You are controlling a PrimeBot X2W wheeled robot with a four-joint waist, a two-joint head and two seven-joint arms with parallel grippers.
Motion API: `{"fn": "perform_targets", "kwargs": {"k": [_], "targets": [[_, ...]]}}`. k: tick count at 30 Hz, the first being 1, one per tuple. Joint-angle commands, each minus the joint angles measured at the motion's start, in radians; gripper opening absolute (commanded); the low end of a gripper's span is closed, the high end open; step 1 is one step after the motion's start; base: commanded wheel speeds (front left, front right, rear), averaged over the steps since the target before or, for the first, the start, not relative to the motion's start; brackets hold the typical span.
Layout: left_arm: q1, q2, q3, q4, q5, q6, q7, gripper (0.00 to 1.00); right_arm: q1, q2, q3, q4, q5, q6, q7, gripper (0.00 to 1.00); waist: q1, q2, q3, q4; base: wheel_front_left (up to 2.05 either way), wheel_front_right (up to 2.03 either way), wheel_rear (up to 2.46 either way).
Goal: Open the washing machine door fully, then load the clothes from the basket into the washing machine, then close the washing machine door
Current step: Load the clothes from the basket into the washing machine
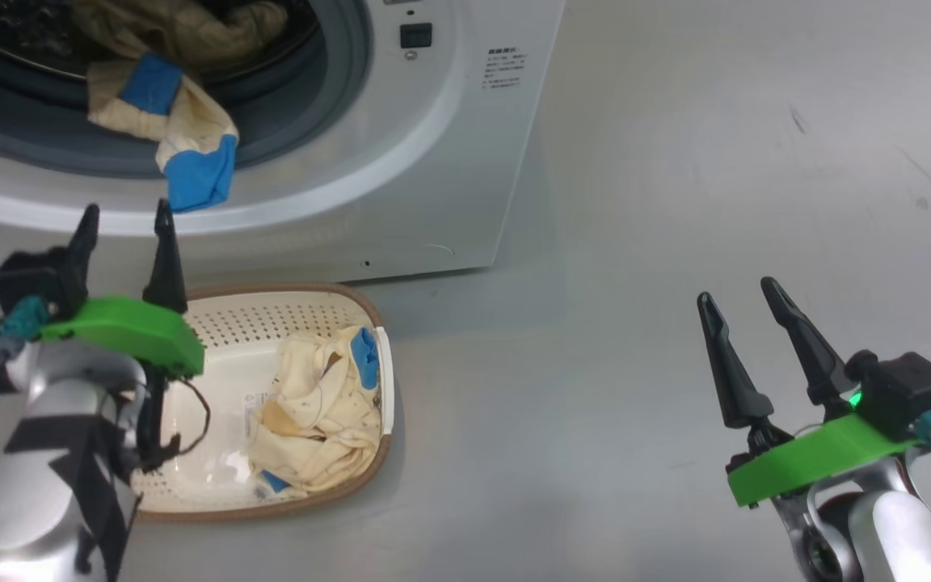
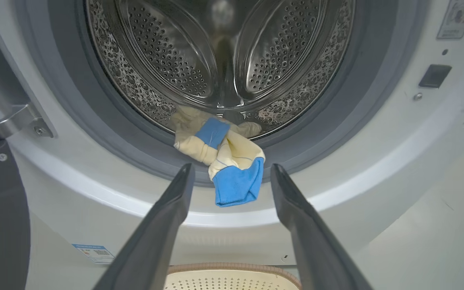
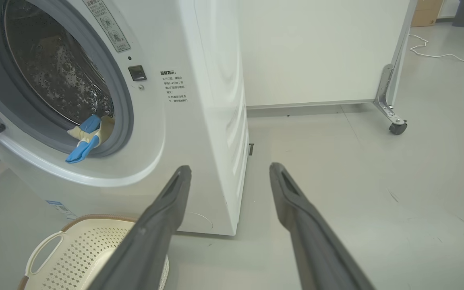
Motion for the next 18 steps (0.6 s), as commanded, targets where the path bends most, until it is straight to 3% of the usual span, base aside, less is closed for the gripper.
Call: {"fn": "perform_targets", "kwargs": {"k": [1, 12, 18], "targets": [[-0.055, 0.044, 0.041, -0.016, -0.001, -0.005, 0.009, 1.00, -0.034, -0.016, 0.022, -0.026, 0.007, 0.000, -0.012, 1.00, 0.0000, 0.0000, 0.046, -0.037, 0.00, 0.00, 0.00], [-0.416, 0.180, 0.050, 0.183, -0.029, -0.095, 0.271, 1.00, -0.134, -0.006, 0.096, 0.073, 0.066, 0.000, -0.093, 1.00, 0.0000, 0.0000, 0.190, -0.138, 0.00, 0.00, 0.00], [-0.553, 0.232, 0.051, 0.232, -0.049, -0.117, 0.439, 1.00, -0.175, -0.001, 0.127, 0.112, 0.093, 0.000, -0.120, 1.00, 0.0000, 0.0000, 0.243, -0.177, 0.00, 0.00, 0.00]]}}
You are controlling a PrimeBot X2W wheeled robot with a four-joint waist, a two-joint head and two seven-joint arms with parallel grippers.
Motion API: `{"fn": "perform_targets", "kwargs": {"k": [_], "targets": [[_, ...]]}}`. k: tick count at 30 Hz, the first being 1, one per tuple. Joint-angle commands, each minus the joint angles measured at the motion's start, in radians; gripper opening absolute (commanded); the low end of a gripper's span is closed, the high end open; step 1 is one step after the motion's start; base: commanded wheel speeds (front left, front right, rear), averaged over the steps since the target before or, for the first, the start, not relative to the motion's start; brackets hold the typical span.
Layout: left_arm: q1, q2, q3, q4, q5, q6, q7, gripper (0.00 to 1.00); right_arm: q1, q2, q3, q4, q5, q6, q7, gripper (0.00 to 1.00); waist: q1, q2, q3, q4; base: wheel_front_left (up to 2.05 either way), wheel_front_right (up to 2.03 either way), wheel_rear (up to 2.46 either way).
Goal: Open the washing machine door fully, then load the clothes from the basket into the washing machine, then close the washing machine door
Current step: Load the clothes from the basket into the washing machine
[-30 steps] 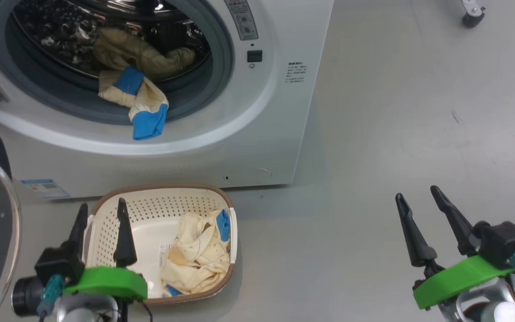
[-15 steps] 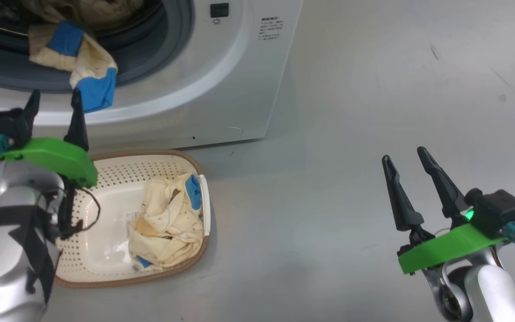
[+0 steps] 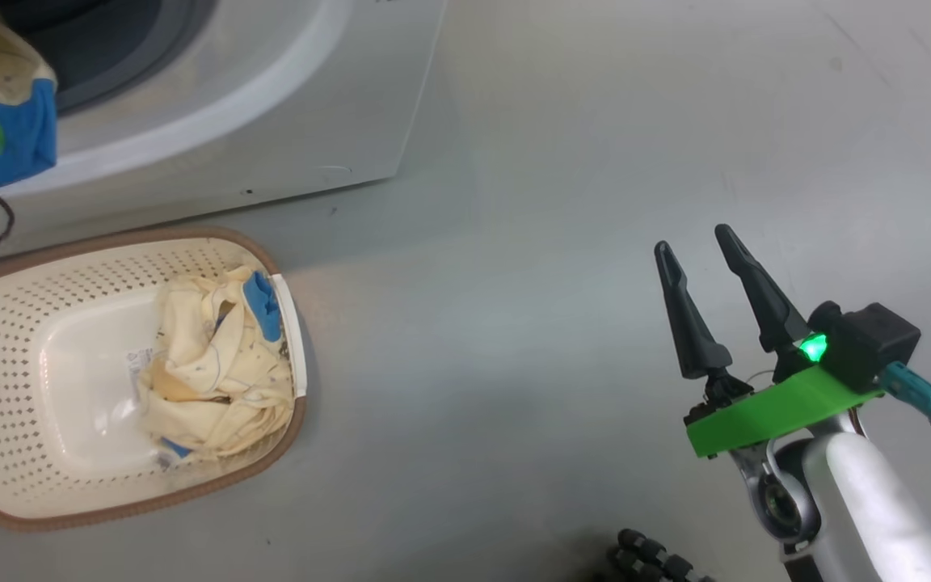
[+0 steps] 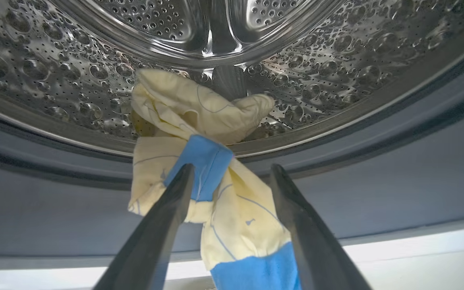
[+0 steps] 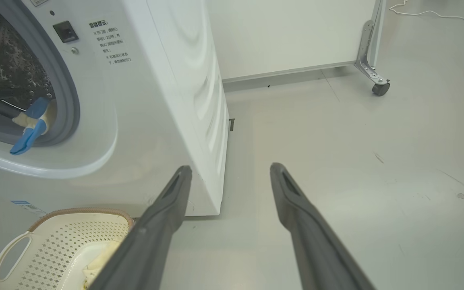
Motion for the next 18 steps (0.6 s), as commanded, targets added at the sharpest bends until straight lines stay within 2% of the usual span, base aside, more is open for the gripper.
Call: {"fn": "perform_targets", "kwargs": {"k": [1, 7, 8, 11, 18], "targets": [[-0.067, 0.069, 0.031, -0.020, -0.006, -0.002, 0.046, 1.00, -0.021, -0.003, 0.024, -0.015, 0.011, 0.000, -0.019, 1.00, -0.0001, 0.0001, 0.034, -0.030, 0.00, 0.00, 0.00], [-0.157, 0.110, 0.023, 0.006, -0.011, 0.016, 0.229, 1.00, -0.050, 0.001, 0.043, 0.014, 0.032, 0.000, -0.033, 1.00, -0.0001, 0.0001, 0.071, -0.058, 0.00, 0.00, 0.00], [-0.177, 0.125, 0.017, 0.001, -0.009, 0.024, 0.289, 1.00, -0.059, 0.003, 0.051, 0.021, 0.039, 0.000, -0.035, 1.00, -0.0001, 0.0001, 0.082, -0.068, 0.00, 0.00, 0.00], [-0.191, 0.135, 0.022, -0.003, -0.017, 0.036, 0.342, 1.00, -0.066, 0.005, 0.057, 0.027, 0.046, 0.000, -0.037, 1.00, -0.0001, 0.0001, 0.093, -0.077, 0.00, 0.00, 0.00], [-0.203, 0.184, 0.025, -0.033, -0.008, 0.104, 0.493, 1.00, -0.093, 0.012, 0.068, 0.035, 0.064, 0.000, -0.040, 1.00, -0.0001, 0.0001, 0.131, -0.105, 0.00, 0.00, 0.00]]}}
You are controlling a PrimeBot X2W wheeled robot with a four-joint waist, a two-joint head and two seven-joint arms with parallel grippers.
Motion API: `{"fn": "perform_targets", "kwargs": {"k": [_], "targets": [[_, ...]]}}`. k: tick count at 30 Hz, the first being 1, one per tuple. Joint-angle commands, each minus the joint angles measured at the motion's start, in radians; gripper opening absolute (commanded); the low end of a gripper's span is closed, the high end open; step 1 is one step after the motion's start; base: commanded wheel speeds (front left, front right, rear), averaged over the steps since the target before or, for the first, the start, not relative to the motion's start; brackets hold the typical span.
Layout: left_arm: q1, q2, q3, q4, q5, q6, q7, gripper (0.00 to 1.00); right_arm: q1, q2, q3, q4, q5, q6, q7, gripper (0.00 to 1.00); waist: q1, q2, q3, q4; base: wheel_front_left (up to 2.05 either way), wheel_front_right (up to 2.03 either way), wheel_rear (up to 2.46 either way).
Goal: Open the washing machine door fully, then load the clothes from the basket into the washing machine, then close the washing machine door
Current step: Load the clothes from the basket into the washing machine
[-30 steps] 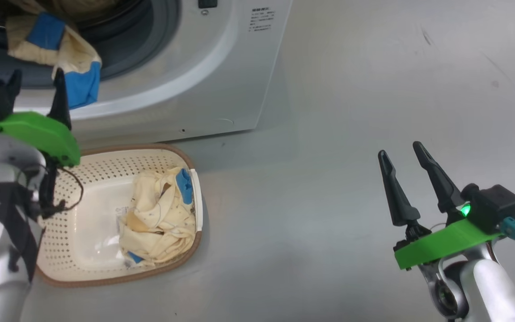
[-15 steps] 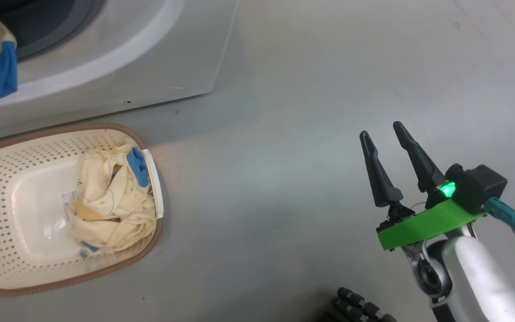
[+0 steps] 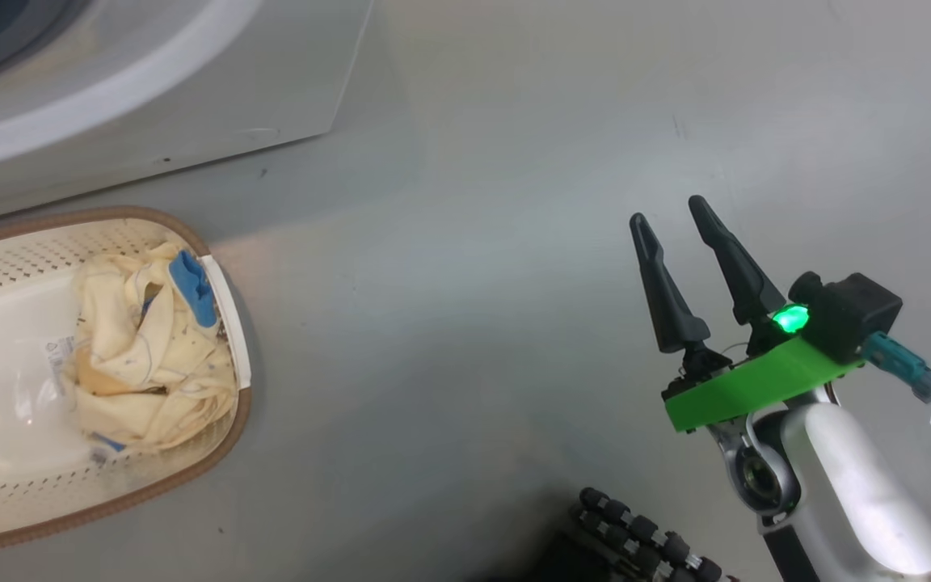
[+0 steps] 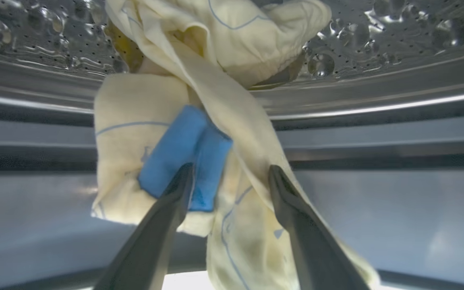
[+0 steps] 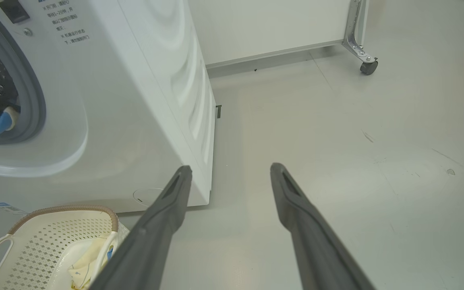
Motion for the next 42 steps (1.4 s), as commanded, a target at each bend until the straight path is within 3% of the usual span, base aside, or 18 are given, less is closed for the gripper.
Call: {"fn": "perform_targets", "kwargs": {"k": [1, 5, 6, 8, 14, 20, 32, 42], "targets": [[-0.027, 0.058, 0.025, -0.046, 0.012, 0.012, 0.015, 1.00, -0.002, -0.005, 0.015, -0.027, 0.006, 0.000, -0.009, 1.00, -0.0002, 0.0000, 0.009, -0.006, 0.00, 0.00, 0.00], [-0.012, 0.058, 0.038, -0.072, -0.009, 0.039, 0.067, 1.00, -0.007, -0.001, 0.013, -0.030, 0.009, 0.000, -0.009, 1.00, -0.0002, 0.0000, 0.021, -0.010, 0.00, 0.00, 0.00], [-0.010, 0.056, 0.039, -0.081, -0.013, 0.042, 0.079, 0.47, -0.008, 0.000, 0.013, -0.030, 0.010, 0.000, -0.009, 1.00, -0.0002, 0.0000, 0.022, -0.010, 0.00, 0.00, 0.00], [-0.012, 0.055, 0.042, -0.106, -0.018, 0.050, 0.087, 0.00, -0.012, 0.001, 0.014, -0.029, 0.011, 0.000, -0.009, 1.00, -0.0002, 0.0000, 0.026, -0.009, 0.00, 0.00, 0.00], [-0.034, 0.058, 0.048, -0.165, -0.029, 0.062, 0.109, 0.00, -0.022, 0.005, 0.020, -0.031, 0.020, 0.000, -0.009, 1.00, -0.0002, 0.0000, 0.035, -0.008, 0.00, 0.00, 0.00], [-0.085, 0.089, 0.041, -0.220, 0.012, 0.063, 0.034, 0.00, -0.036, 0.007, 0.030, -0.037, 0.032, 0.000, -0.009, 1.00, -0.0002, 0.0000, 0.053, -0.019, 0.00, 0.00, 0.00], [-0.189, 0.135, 0.056, -0.191, 0.114, 0.074, -0.371, 0.00, -0.058, 0.010, 0.062, -0.035, 0.060, 0.000, -0.009, 1.00, -0.0002, 0.0000, 0.104, -0.089, 0.00, 0.00, 0.00], [-0.262, 0.159, 0.045, -0.157, 0.183, 0.090, -0.624, 0.00, -0.061, 0.013, 0.081, -0.037, 0.087, 0.000, -0.009, 1.00, -0.0002, 0.0000, 0.168, -0.126, 0.00, 0.00, 0.00]]}}
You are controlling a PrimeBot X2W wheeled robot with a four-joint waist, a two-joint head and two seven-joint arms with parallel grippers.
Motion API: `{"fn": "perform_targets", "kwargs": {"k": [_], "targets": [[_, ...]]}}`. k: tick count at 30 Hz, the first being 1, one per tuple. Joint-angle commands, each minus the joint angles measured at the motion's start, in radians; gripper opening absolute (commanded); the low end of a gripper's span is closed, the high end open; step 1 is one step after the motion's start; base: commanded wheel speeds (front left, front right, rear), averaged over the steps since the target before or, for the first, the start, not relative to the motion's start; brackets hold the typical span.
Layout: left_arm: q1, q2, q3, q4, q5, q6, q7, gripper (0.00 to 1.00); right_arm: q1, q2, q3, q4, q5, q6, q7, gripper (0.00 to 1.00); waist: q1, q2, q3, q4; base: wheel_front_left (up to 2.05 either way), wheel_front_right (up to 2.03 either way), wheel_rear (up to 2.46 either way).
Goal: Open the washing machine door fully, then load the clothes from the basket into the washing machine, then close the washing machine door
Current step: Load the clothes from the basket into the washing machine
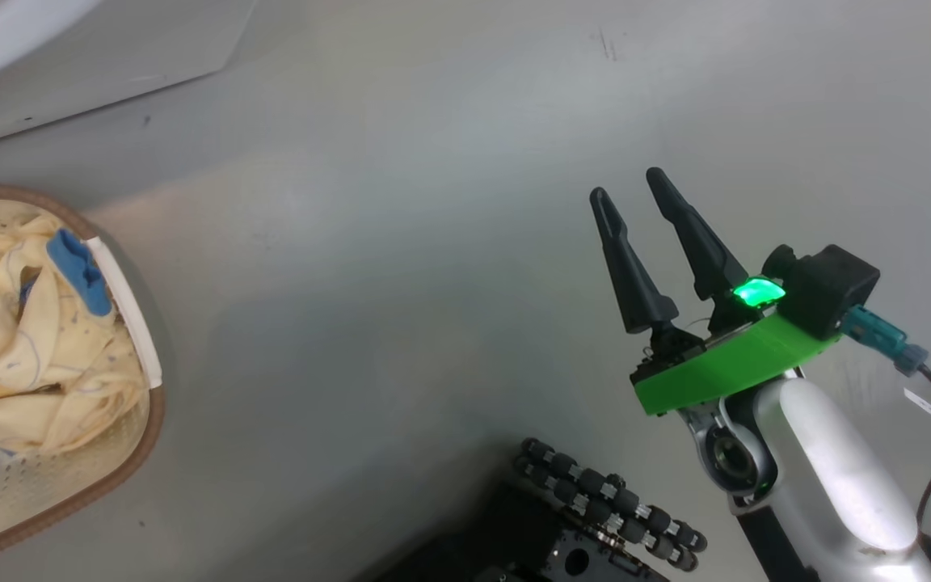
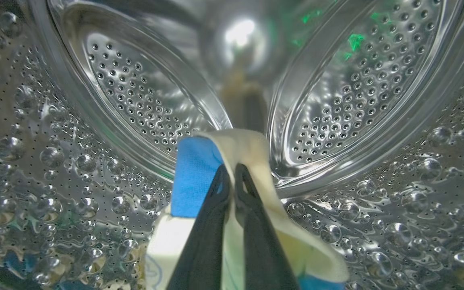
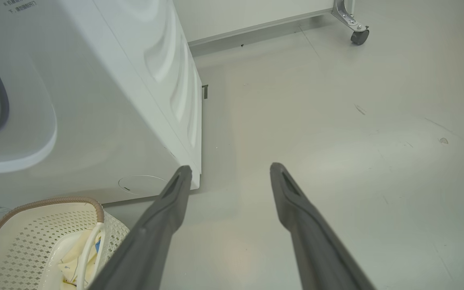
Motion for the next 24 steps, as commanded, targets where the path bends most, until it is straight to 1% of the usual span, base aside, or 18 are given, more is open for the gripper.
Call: {"fn": "perform_targets", "kwargs": {"k": [1, 4, 7, 13, 14, 15, 20, 22, 24], "targets": [[-0.038, 0.055, 0.014, -0.014, 0.006, 0.002, -0.005, 0.00, 0.003, -0.006, 0.012, -0.025, 0.011, 0.000, -0.009, 1.00, -0.0001, 0.0000, 0.016, -0.009, 0.00, 0.00, 0.00], [-0.042, 0.054, 0.017, 0.043, -0.003, 0.010, 0.025, 0.00, 0.001, -0.005, 0.012, -0.022, 0.015, 0.000, -0.009, 1.00, -0.0001, 0.0000, 0.024, -0.006, 0.00, 0.00, 0.00], [-0.040, 0.043, 0.021, 0.094, -0.027, 0.013, 0.091, 0.00, -0.003, -0.005, 0.014, -0.021, 0.015, 0.000, -0.009, 1.00, -0.0001, 0.0000, 0.025, 0.002, 0.00, 0.00, 0.00], [-0.039, 0.013, 0.020, 0.124, -0.068, 0.012, 0.194, 0.00, -0.009, -0.005, 0.007, -0.023, 0.006, 0.000, -0.009, 1.00, -0.0001, 0.0000, 0.019, 0.029, 0.00, 0.00, 0.00], [-0.038, 0.009, 0.016, 0.123, -0.073, 0.007, 0.210, 0.10, -0.010, -0.006, 0.010, -0.022, 0.005, 0.000, -0.009, 1.00, -0.0001, 0.0000, 0.018, 0.033, 0.00, 0.00, 0.00], [-0.039, 0.002, 0.021, 0.121, -0.085, 0.007, 0.223, 1.00, -0.010, -0.006, 0.011, -0.021, 0.008, 0.000, -0.009, 1.00, -0.0001, 0.0000, 0.016, 0.037, 0.00, 0.00, 0.00], [-0.030, -0.019, 0.019, 0.091, -0.113, -0.001, 0.253, 1.00, -0.010, -0.008, 0.006, -0.021, 0.006, 0.000, -0.009, 1.00, -0.0001, 0.0000, 0.002, 0.053, 0.00, 0.00, 0.00], [-0.015, -0.019, 0.008, 0.078, -0.112, -0.010, 0.265, 1.00, -0.010, -0.009, 0.002, -0.023, 0.005, 0.000, -0.009, 1.00, -0.0001, 0.0000, -0.008, 0.058, 0.00, 0.00, 0.00], [0.006, -0.018, 0.009, 0.064, -0.117, -0.006, 0.266, 1.00, -0.009, -0.010, 0.001, -0.020, 0.003, 0.000, -0.009, 1.00, -0.0001, 0.0000, -0.022, 0.061, 0.00, 0.00, 0.00]]}}
